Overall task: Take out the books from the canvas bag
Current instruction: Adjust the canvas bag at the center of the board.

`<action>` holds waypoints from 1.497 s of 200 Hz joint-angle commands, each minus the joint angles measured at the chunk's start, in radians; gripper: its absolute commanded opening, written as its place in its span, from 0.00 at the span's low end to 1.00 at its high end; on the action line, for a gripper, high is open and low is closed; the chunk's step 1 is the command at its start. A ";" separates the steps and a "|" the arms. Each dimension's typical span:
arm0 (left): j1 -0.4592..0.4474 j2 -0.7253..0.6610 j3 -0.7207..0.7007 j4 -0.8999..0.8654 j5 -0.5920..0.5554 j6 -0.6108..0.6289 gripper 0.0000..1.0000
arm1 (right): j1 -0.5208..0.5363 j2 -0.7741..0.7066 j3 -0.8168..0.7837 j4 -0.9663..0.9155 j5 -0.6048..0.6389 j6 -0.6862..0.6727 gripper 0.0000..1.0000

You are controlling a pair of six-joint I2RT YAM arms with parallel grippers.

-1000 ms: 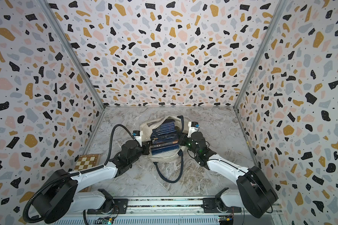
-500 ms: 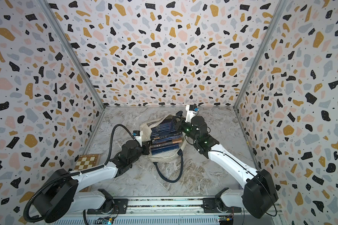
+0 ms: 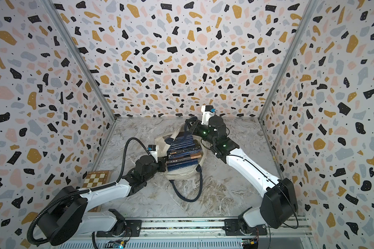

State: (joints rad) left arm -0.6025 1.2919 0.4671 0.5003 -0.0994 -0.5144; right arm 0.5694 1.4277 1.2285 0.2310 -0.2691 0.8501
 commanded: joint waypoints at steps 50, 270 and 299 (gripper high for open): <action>-0.003 -0.007 -0.004 -0.002 -0.033 0.027 0.00 | -0.031 -0.091 0.056 -0.005 -0.084 0.083 0.05; -0.139 -0.063 -0.013 -0.011 -0.220 0.199 0.00 | -0.051 0.290 0.622 -0.205 0.043 0.278 0.14; -0.156 -0.079 -0.019 0.001 -0.240 0.225 0.00 | -0.034 0.399 0.784 -0.336 0.122 0.214 0.14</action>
State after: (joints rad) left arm -0.7322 1.2465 0.4664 0.4644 -0.3225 -0.3328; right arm 0.5247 1.8015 1.8721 -0.0982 -0.2359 1.1286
